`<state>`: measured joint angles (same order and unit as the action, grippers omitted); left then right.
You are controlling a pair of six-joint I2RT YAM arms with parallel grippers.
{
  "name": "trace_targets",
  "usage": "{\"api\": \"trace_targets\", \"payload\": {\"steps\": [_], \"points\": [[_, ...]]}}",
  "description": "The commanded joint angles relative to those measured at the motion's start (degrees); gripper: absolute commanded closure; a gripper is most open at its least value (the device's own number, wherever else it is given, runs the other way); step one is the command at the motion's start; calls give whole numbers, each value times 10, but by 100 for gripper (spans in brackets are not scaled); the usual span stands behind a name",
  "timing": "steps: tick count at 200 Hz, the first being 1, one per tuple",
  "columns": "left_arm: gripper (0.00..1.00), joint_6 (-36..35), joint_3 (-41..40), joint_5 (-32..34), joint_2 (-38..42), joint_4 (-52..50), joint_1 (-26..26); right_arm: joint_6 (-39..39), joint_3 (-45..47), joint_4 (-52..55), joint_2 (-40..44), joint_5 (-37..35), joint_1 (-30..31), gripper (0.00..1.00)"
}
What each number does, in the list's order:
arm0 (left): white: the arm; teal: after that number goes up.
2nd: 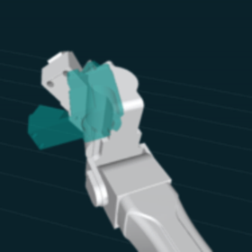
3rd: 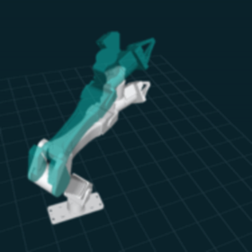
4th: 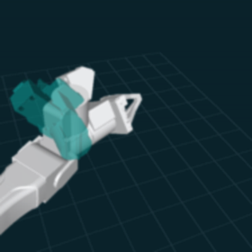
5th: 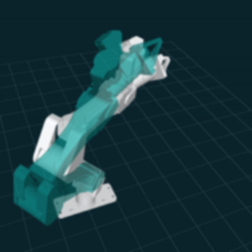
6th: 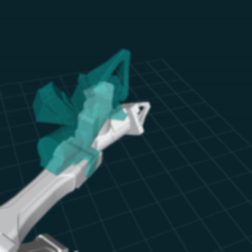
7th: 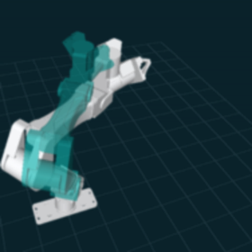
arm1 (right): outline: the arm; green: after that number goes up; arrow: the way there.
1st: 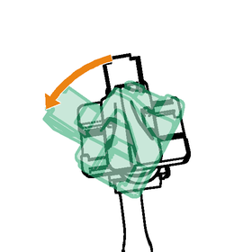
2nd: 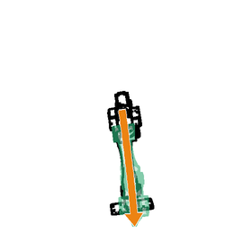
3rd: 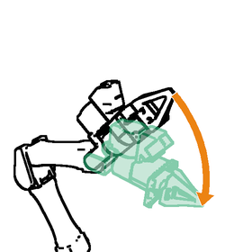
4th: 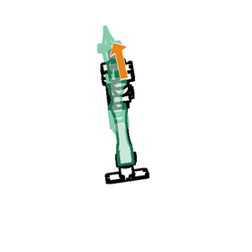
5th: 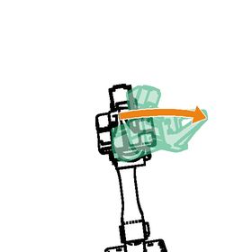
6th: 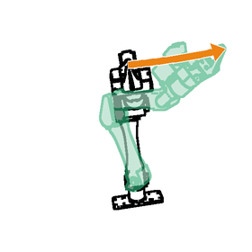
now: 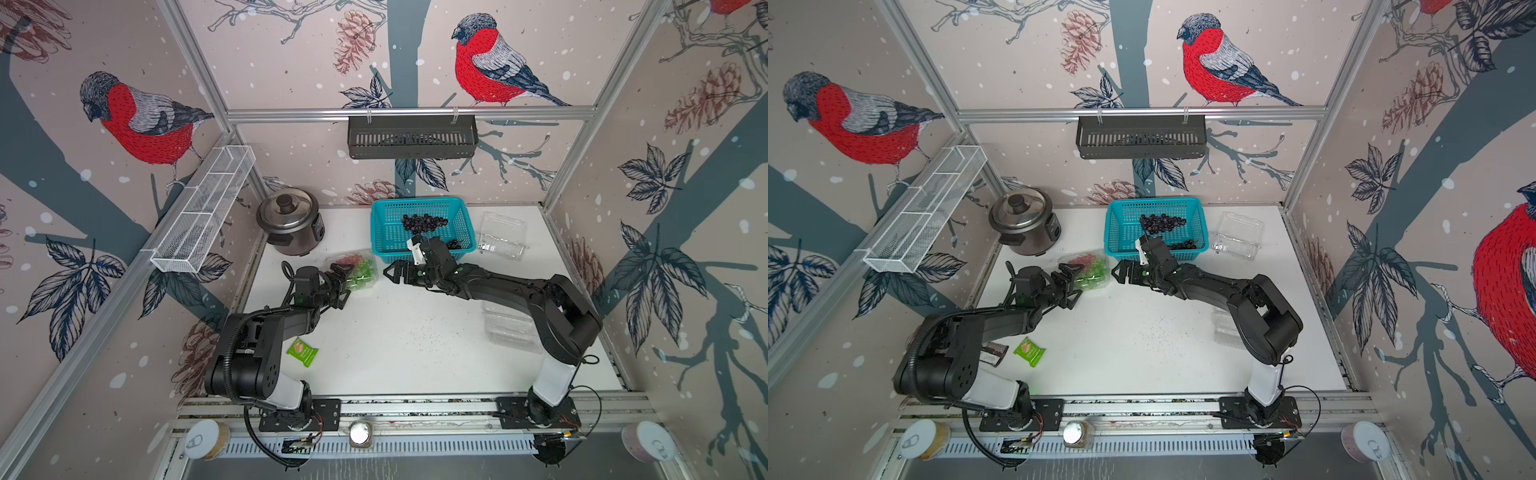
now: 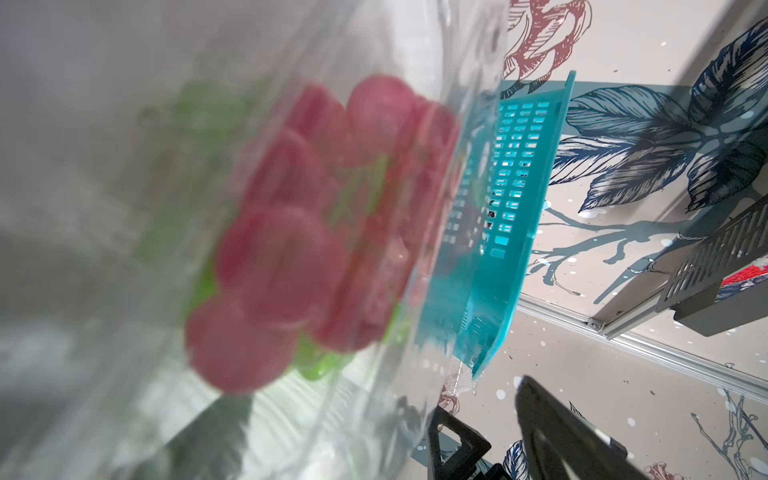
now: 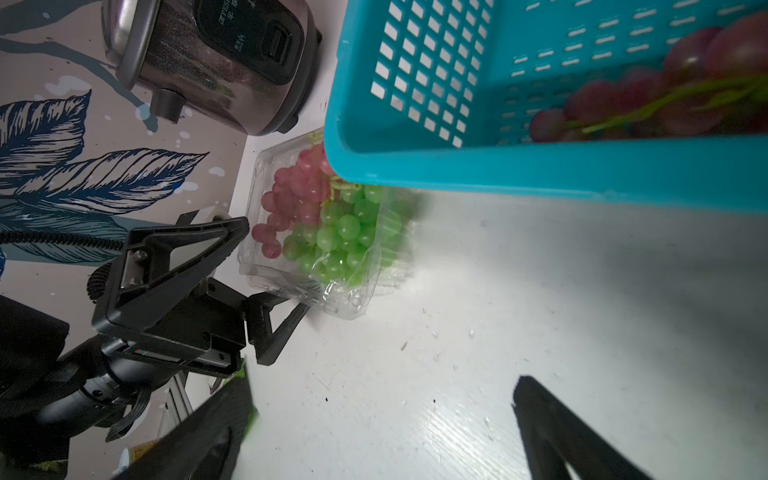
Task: Pack grapes into containers
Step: Move the packing box to the center of the board.
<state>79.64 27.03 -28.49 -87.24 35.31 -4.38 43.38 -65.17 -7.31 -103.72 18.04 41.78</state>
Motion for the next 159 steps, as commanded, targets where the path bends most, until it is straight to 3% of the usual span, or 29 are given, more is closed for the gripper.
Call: {"api": "trace_targets", "payload": {"steps": [1, 159], "points": [[3, 12, 21, 18, -26, 47, -5, -1, 5, -20, 9, 6, -2, 0], [3, -8, 277, 65, -257, 20, -4, -16, 33, -13, 27, 30, -60, 0]]}}
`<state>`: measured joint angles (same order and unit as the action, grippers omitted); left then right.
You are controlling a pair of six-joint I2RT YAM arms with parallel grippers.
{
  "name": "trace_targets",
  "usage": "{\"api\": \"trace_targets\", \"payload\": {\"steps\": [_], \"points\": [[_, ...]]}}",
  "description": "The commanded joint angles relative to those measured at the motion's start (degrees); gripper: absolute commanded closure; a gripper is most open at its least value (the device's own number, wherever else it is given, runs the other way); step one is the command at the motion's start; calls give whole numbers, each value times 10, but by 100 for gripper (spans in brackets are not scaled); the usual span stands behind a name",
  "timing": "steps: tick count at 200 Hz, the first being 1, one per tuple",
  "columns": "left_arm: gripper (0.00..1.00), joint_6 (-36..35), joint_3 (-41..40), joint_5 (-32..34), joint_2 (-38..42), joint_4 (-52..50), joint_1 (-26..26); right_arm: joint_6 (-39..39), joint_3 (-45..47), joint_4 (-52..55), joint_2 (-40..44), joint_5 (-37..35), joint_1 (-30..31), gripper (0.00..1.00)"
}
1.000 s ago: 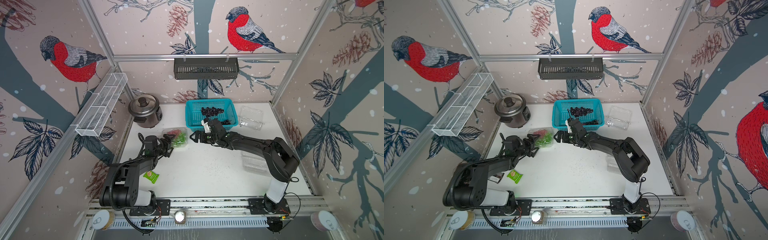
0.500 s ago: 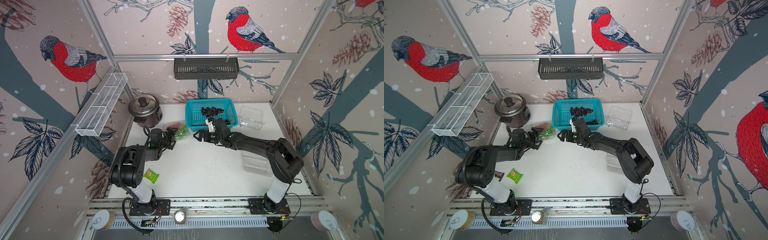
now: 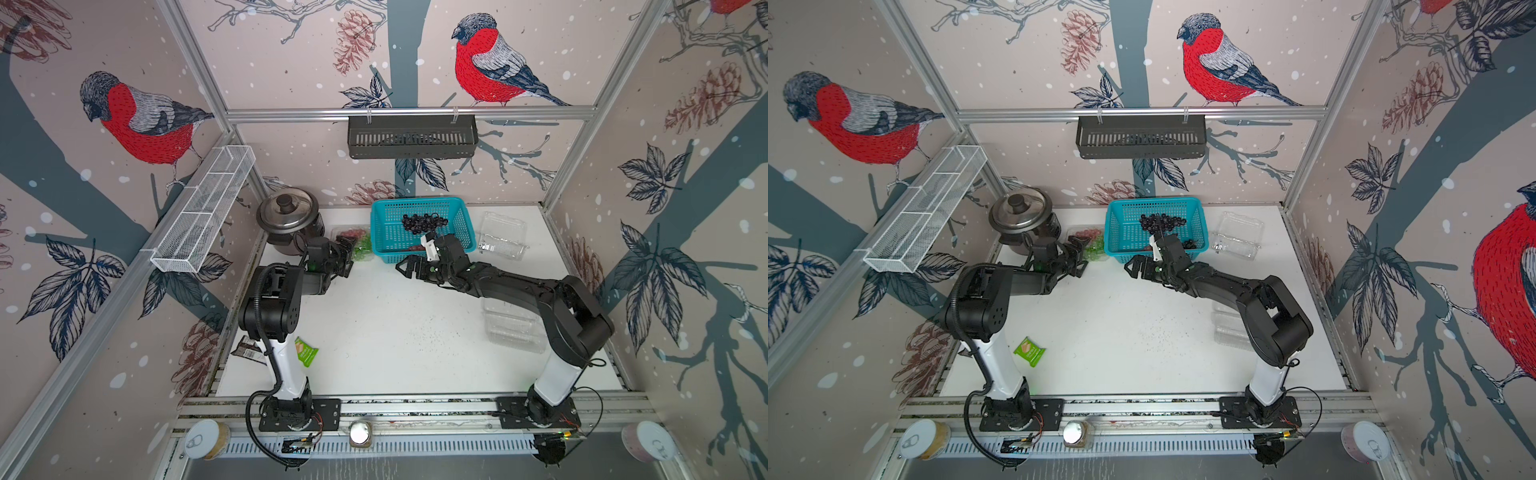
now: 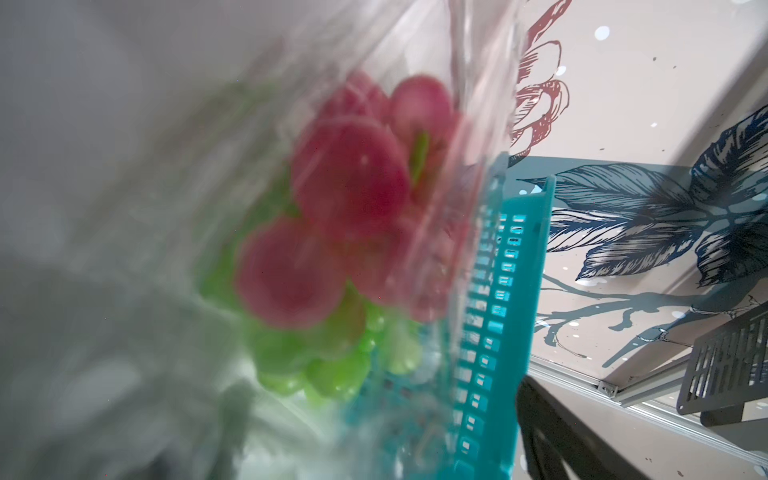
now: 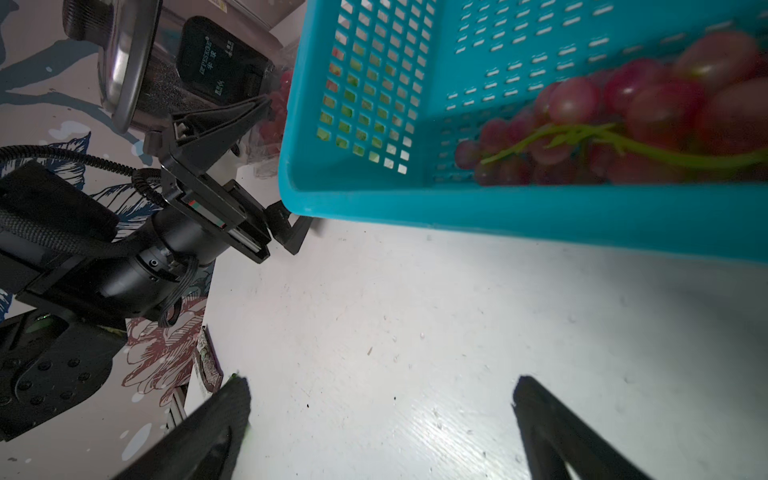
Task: Pack grapes into containers
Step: Move the packing box to the center of the board.
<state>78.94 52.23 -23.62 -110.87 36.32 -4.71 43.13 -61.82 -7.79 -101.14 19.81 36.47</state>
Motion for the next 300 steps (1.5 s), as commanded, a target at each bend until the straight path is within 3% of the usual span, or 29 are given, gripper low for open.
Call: {"api": "trace_targets", "payload": {"steps": [1, 88, 136, 235, 275, 300], "points": [[3, -1, 28, 17, -22, 10, -2, -14, -1, -8, 2, 13, -7, 0], [3, -14, 128, 22, -90, -22, -3, -20, -6, -4, -5, 28, -33, 0], [3, -23, 137, 22, -92, -40, -2, -24, -14, 6, -3, 29, -39, 0], [3, -105, 73, -17, 16, -125, -3, -87, -50, 139, 82, -35, -54, 0], [3, -150, 32, -25, 83, -164, -27, -110, -56, 226, 126, -105, -98, 0], [3, -182, 24, -14, 137, -201, -70, -95, -38, 295, 172, -156, -149, 0]]}}
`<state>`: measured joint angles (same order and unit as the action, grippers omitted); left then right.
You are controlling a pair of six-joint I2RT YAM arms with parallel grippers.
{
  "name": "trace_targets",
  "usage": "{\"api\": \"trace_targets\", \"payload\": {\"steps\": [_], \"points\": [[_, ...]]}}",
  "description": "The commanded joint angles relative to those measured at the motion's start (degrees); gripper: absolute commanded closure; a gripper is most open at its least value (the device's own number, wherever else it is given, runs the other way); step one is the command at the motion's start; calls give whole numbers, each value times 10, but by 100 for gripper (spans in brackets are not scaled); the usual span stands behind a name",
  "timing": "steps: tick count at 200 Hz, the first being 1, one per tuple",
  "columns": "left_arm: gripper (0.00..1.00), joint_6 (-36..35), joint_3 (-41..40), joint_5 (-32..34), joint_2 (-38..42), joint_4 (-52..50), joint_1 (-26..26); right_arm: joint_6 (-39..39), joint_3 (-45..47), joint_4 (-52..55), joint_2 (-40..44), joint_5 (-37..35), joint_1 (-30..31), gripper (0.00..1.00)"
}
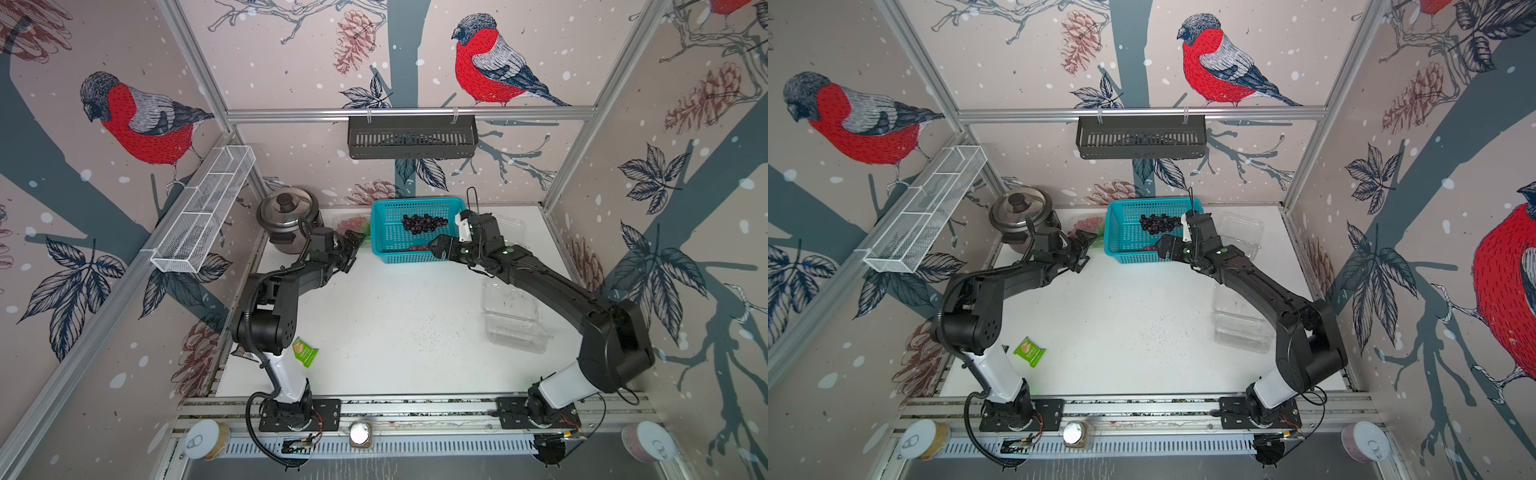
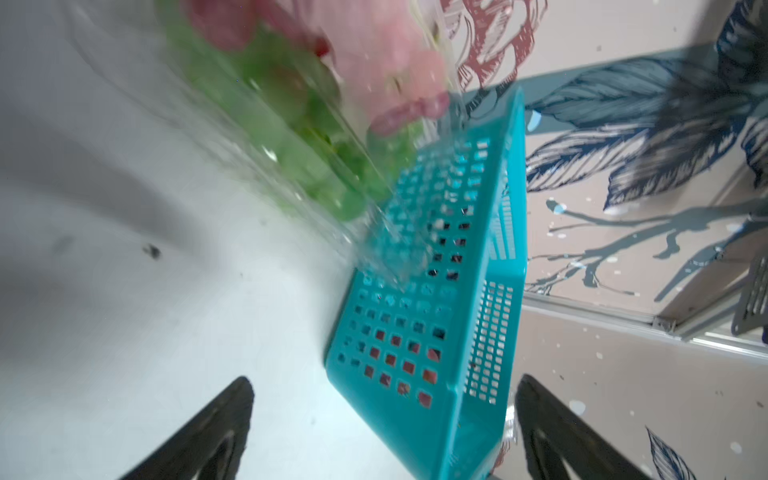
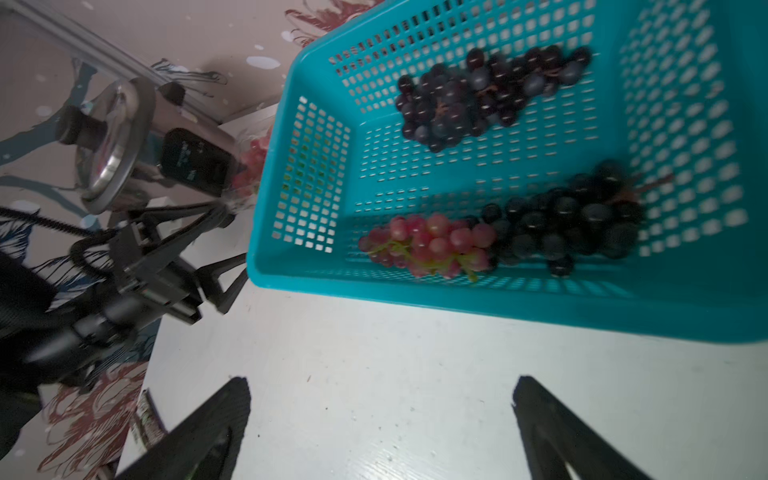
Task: Pack grapes into containers
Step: Move the packing box to the center of the board.
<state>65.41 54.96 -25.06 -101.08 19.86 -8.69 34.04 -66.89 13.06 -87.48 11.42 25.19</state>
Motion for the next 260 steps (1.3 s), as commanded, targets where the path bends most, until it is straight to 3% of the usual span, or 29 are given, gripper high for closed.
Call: {"api": "trace_targets", "payload": {"steps": [1, 52, 73, 116, 183, 213, 260], "points": [[3, -49, -3, 1, 41, -39, -32, -3, 14, 89, 38, -74, -39, 0], [3, -111, 41, 38, 89, -101, -201, 34, 182, 158, 206, -151, -245, 0], [3, -116, 79, 22, 53, -100, -276, 53, 267, 152, 268, -179, -322, 0], [3, -85, 148, -26, -39, -79, -369, 85, 331, 147, 324, -230, -394, 0], [3, -38, 193, -57, -112, -59, -393, 101, 369, 135, 278, -53, -375, 0], [3, -39, 171, -54, -106, -64, -389, 150, 392, 86, 312, -11, -290, 0], [3, -10, 75, -62, -74, -13, -344, 226, 369, 60, 299, -55, -153, 0]]}}
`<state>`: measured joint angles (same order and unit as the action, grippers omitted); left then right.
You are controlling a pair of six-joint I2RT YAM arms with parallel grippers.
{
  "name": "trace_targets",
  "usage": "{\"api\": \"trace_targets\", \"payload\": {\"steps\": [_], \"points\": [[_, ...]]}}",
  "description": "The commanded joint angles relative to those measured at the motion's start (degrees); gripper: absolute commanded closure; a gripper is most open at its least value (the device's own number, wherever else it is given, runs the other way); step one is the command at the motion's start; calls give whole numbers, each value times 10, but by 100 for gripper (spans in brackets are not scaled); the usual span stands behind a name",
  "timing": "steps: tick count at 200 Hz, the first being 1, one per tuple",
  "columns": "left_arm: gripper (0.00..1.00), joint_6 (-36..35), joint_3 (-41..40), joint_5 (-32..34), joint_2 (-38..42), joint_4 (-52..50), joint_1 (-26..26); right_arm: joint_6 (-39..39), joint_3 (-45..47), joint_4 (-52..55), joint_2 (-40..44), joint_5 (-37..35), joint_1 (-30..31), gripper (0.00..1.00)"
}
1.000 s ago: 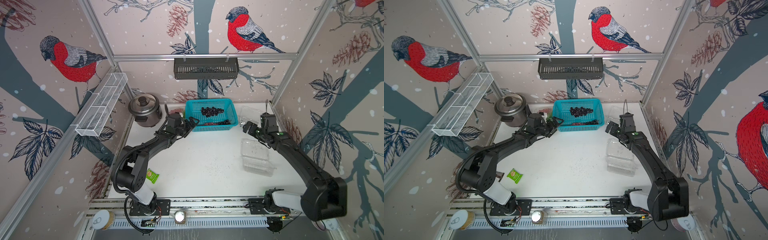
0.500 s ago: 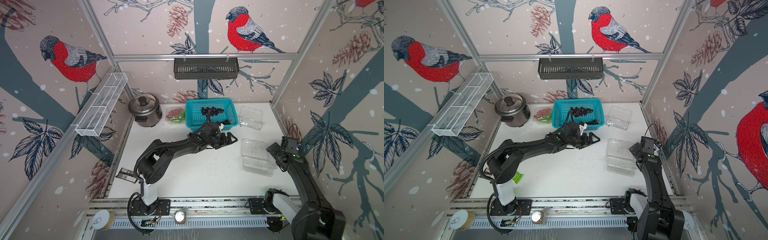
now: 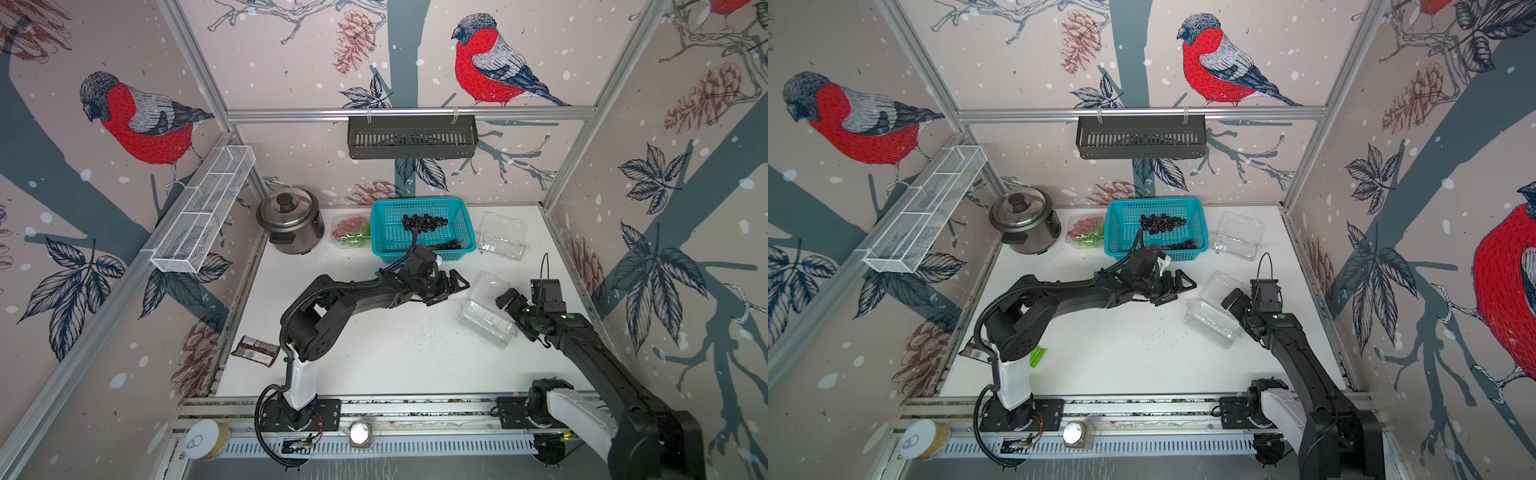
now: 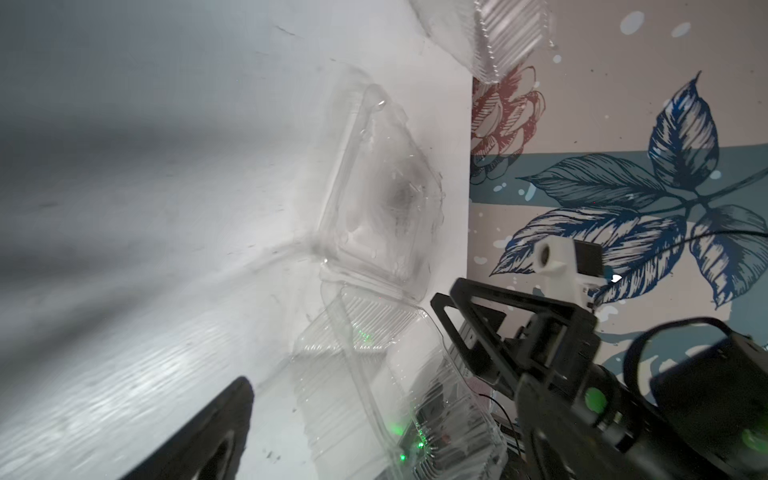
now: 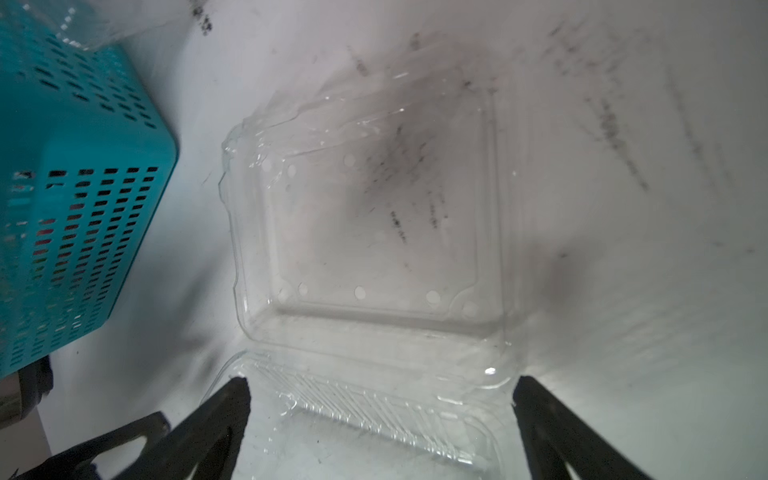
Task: Pack grapes into containers
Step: Move the packing box to the center of the board.
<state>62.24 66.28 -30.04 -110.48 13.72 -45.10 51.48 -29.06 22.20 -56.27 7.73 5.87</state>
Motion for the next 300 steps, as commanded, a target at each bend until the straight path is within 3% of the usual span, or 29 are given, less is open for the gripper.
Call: {"api": "trace_targets", "payload": {"steps": [1, 52, 87, 134, 175, 208, 237, 266, 300], "points": [[3, 23, -40, -13, 21, 50, 22, 53, -10, -33, -15, -18, 42, 0], [3, 18, -121, -18, 75, 54, 57, 103, -47, -96, -91, -31, 159, 0], [3, 0, -124, -4, 100, 29, 57, 70, -90, -85, -139, -38, 190, 0], [3, -12, -63, -27, 58, 14, 56, 2, -106, 2, -77, -84, 132, 0], [3, -48, 20, -28, 18, -34, 51, -3, -30, 34, 31, -48, -15, 0], [3, -68, 70, -37, -20, -63, 43, -15, 20, 37, 28, 24, -77, 0], [3, -64, 91, -54, -51, -57, 35, -13, 55, -11, 7, 87, -53, 0], [3, -60, 81, -56, -47, -45, 34, 11, 58, -41, 11, 81, 11, 0], [3, -59, 47, -54, -22, -30, 37, 35, 60, -74, 14, 78, 60, 7]]}}
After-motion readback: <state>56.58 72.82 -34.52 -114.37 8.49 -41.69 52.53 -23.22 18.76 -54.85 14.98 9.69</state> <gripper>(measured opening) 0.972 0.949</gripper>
